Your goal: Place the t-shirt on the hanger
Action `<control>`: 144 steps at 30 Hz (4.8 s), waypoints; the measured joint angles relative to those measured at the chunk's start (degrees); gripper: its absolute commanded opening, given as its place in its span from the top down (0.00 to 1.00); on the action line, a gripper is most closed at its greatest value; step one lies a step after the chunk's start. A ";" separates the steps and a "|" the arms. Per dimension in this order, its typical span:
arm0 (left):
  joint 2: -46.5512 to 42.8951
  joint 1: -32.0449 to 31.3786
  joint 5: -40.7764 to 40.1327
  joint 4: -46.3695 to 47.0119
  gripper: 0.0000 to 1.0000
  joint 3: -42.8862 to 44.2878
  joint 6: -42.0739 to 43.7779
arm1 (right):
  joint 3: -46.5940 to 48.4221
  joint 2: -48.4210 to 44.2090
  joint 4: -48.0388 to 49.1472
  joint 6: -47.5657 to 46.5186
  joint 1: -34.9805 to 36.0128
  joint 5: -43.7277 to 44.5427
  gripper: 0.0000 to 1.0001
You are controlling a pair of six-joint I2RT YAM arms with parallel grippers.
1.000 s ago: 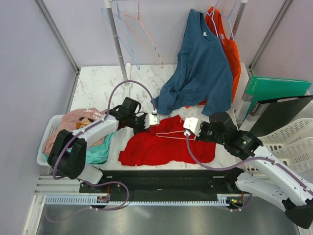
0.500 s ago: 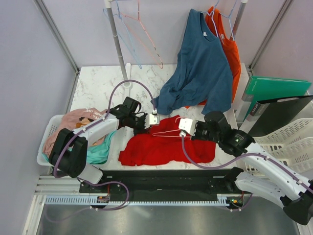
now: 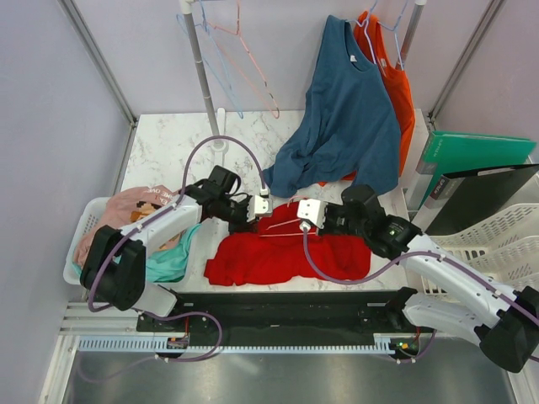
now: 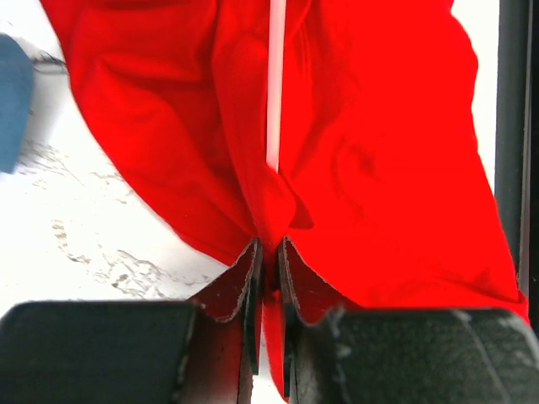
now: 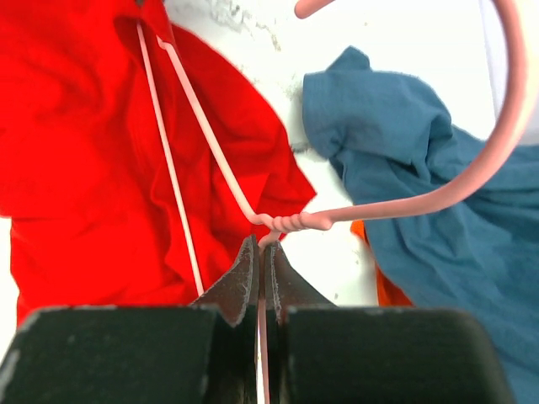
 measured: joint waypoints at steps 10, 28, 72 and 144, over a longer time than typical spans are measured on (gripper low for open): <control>-1.33 0.02 1.92 -0.81 0.82 2.05 -0.15 | -1.05 2.67 7.32 1.95 0.00 -3.96 1.00; -6.99 -1.27 4.70 1.95 0.78 3.34 -9.49 | -3.45 4.74 17.35 14.49 0.00 -8.76 1.00; -20.22 -10.51 0.22 13.57 0.98 -4.79 -17.59 | 3.50 -6.23 0.07 29.81 -10.32 -11.56 0.03; -28.00 -10.64 -15.45 17.90 0.98 -2.80 -16.85 | 23.30 14.58 -41.11 3.04 -22.47 -26.01 1.00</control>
